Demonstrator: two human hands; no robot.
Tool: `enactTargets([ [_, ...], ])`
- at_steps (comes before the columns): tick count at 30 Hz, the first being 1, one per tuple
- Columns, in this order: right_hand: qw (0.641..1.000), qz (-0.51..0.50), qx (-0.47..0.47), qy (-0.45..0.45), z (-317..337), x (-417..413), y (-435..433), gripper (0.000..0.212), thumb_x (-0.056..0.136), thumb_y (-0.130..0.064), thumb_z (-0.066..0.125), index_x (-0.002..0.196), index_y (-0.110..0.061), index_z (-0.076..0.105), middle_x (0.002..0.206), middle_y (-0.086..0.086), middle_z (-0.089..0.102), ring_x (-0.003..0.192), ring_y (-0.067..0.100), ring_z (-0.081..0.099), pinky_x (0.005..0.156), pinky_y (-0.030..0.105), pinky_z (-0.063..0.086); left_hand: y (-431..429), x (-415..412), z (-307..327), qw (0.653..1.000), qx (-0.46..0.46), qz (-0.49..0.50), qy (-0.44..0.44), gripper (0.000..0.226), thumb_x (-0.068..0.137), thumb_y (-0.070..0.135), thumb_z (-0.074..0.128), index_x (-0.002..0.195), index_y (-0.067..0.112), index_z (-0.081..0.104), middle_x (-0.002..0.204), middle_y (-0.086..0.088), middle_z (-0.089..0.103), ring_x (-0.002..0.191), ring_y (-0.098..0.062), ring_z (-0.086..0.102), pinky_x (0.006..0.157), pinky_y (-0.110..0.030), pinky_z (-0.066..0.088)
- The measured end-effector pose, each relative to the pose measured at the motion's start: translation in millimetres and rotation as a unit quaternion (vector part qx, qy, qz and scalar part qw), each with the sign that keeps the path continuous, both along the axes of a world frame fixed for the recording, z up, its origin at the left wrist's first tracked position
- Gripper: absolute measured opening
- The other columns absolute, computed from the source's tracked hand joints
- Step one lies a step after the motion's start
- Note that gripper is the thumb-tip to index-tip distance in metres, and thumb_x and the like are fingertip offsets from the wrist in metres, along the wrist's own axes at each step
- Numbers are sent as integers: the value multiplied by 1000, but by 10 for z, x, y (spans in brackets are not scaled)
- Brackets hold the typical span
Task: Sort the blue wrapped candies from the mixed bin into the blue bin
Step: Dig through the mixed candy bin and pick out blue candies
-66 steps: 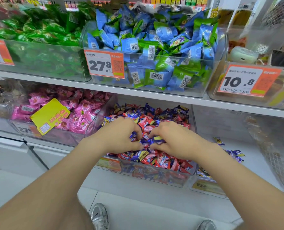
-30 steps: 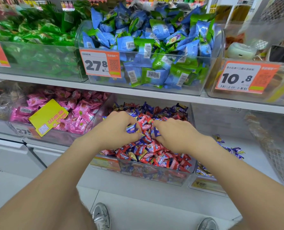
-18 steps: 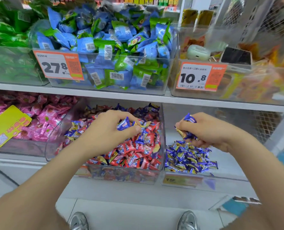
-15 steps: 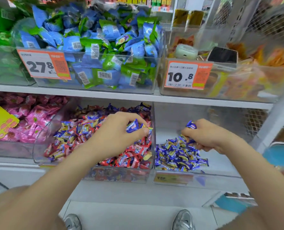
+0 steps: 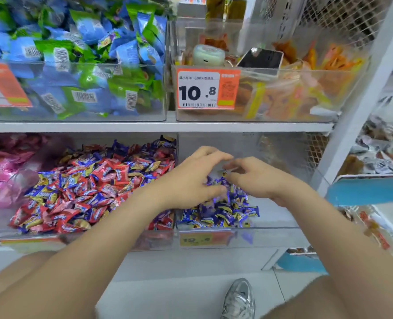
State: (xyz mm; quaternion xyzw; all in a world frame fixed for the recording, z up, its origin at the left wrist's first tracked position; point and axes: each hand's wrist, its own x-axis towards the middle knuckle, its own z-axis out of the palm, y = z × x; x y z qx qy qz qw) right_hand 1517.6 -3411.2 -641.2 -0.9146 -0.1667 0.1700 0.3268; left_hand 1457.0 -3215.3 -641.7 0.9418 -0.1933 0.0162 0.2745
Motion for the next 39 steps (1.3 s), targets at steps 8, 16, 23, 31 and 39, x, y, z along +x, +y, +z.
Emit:
enactTargets([
  [8, 981, 90, 2, -173, 201, -472, 510, 33, 88, -6, 53, 98, -28, 76, 77, -6, 75, 71, 4, 66, 66, 18, 50, 641, -325, 131, 991, -23, 121, -44, 36, 93, 2, 52, 97, 30, 75, 86, 13, 72, 72, 4, 62, 70, -21, 47],
  [16, 846, 322, -208, -370, -36, -773, 1250, 22, 88, -19, 63, 107, -31, 66, 92, -7, 64, 101, 24, 49, 77, 39, 27, 1368, -666, 95, 976, 98, 194, -3, 47, 88, -3, 45, 93, 37, 69, 97, 11, 64, 86, -10, 63, 80, -39, 55],
  [23, 960, 129, -10, -248, 124, -657, 1215, 25, 101, -20, 54, 120, -26, 69, 89, -8, 57, 91, 18, 57, 86, 36, 49, 1358, -773, 27, 987, 80, 137, 4, 43, 87, 2, 50, 112, 34, 62, 107, 12, 59, 98, -7, 57, 88, -36, 52],
  [31, 954, 42, -105, -279, 49, -467, 1049, 27, 101, -17, 56, 122, -13, 71, 118, 12, 72, 111, 34, 66, 95, 45, 55, 1303, -707, 18, 986, 102, 128, -8, 20, 100, 16, 55, 110, 32, 59, 105, 13, 50, 94, -9, 53, 83, -29, 45],
  [39, 907, 204, -177, -324, 10, -633, 1791, 33, 95, -44, 73, 115, -19, 64, 105, 5, 69, 102, 31, 66, 78, 39, 49, 1691, -646, -18, 956, 160, 244, -12, 34, 103, 29, 55, 137, 26, 53, 138, 1, 46, 126, -28, 45, 105, -50, 43],
])
